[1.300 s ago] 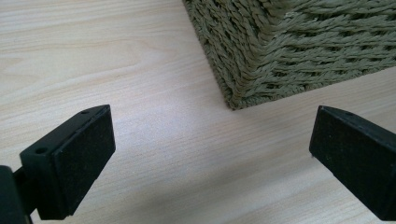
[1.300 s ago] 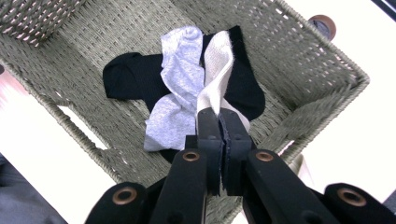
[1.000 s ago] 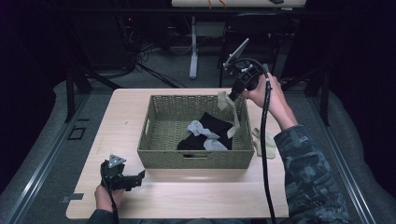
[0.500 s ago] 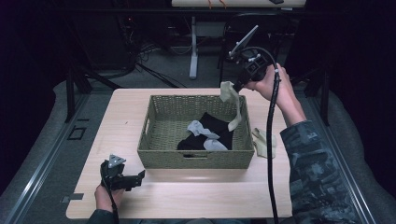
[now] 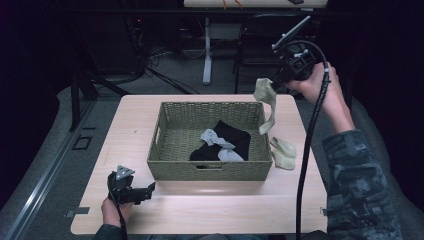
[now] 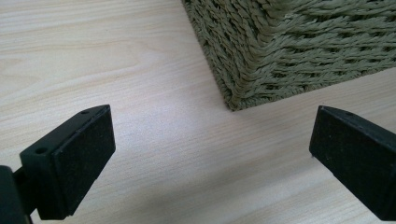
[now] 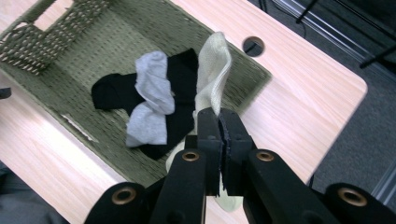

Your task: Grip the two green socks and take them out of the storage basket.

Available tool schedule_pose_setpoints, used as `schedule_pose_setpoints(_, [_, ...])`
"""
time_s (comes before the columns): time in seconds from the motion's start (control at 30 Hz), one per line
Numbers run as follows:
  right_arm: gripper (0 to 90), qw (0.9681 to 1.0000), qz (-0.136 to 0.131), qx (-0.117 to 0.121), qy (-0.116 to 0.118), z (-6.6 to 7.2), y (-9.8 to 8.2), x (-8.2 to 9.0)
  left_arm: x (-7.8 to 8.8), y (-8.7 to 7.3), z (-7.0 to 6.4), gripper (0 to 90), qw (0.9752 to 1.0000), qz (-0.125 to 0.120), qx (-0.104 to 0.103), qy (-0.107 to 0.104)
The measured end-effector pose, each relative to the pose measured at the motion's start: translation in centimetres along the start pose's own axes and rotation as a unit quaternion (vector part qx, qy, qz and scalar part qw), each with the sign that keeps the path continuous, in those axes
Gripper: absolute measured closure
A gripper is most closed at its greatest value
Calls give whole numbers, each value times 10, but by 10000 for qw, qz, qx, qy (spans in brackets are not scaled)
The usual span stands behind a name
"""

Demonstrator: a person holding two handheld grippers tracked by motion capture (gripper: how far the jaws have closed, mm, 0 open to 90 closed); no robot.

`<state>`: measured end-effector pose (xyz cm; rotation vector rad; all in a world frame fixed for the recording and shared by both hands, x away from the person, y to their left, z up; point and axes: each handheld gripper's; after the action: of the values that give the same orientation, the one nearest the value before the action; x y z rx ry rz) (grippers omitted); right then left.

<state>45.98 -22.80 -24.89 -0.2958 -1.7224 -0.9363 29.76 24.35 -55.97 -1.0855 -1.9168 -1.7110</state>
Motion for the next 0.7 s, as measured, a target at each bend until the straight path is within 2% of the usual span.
schedule_pose_setpoints(0.17, [885,9998,-33,-204,-65,-13,-20,9,1,0,0,1,10000,2,1,8])
schedule_pose_setpoints(0.3, [883,9992,87,-361,-162,-24,-37,5,0,0,0,1,10000,-7,-14,-3])
schedule_pose_setpoints(0.5, [881,9975,287,-633,-121,-41,-63,-15,1,0,0,1,10000,-8,-5,11])
schedule_pose_setpoints(0.7, [880,9957,358,-854,-27,-50,-84,-39,1,0,0,1,10000,2,-25,4])
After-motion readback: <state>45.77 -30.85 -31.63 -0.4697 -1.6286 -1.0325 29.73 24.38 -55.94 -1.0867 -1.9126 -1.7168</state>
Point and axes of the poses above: each handheld gripper's, and its own axes: x roughly backward along the jaws, y roughly out of its top, z roughly to its left, and after that the axes turned 11 degrees about x, right-handed
